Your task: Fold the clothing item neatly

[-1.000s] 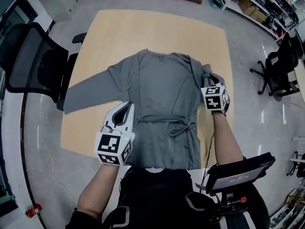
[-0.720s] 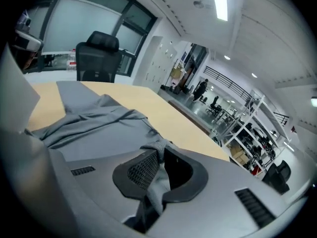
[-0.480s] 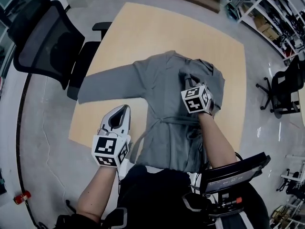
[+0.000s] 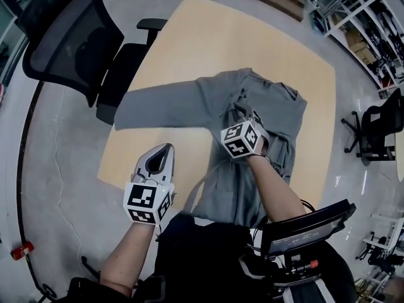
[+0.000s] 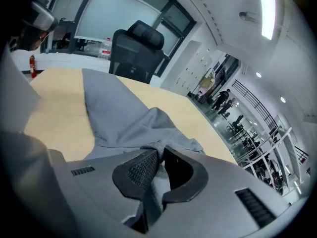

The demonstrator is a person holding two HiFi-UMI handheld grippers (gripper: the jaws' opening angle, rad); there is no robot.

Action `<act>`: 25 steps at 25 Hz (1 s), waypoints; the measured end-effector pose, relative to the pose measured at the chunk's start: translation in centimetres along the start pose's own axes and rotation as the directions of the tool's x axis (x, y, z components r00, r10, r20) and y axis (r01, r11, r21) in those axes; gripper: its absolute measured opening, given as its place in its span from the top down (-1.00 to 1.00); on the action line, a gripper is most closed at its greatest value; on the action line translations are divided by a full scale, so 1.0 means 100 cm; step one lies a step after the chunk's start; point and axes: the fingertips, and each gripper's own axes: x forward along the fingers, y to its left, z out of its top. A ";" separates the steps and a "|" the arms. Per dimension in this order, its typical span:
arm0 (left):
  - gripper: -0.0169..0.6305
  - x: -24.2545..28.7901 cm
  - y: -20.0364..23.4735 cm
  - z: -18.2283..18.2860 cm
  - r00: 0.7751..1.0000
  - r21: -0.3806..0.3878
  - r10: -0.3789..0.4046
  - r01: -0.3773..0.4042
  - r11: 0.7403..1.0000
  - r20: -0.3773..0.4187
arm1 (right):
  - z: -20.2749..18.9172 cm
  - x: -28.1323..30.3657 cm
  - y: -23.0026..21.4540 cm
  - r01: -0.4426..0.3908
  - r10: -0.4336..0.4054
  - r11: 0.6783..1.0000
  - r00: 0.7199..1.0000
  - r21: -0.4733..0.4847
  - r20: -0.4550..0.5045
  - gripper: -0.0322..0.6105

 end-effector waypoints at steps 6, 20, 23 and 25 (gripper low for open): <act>0.95 0.004 0.000 -0.011 0.999 -0.003 -0.032 0.032 0.999 -0.025 | -0.010 -0.008 0.032 -0.035 0.035 0.999 0.999 -0.013 -0.013 0.79; 0.95 0.009 -0.013 -0.022 0.996 0.009 -0.061 0.061 0.998 -0.062 | 0.012 -0.003 0.050 -0.046 0.057 0.976 0.997 -0.214 0.043 0.78; 0.95 0.007 -0.010 -0.029 0.996 -0.001 -0.057 0.057 0.998 -0.073 | 0.005 -0.004 0.052 -0.122 0.123 0.991 0.992 -0.062 0.025 0.77; 0.95 0.008 -0.007 -0.032 0.995 -0.006 -0.054 0.054 0.999 -0.079 | 0.006 -0.009 0.047 -0.184 0.181 0.980 0.983 0.071 0.044 0.64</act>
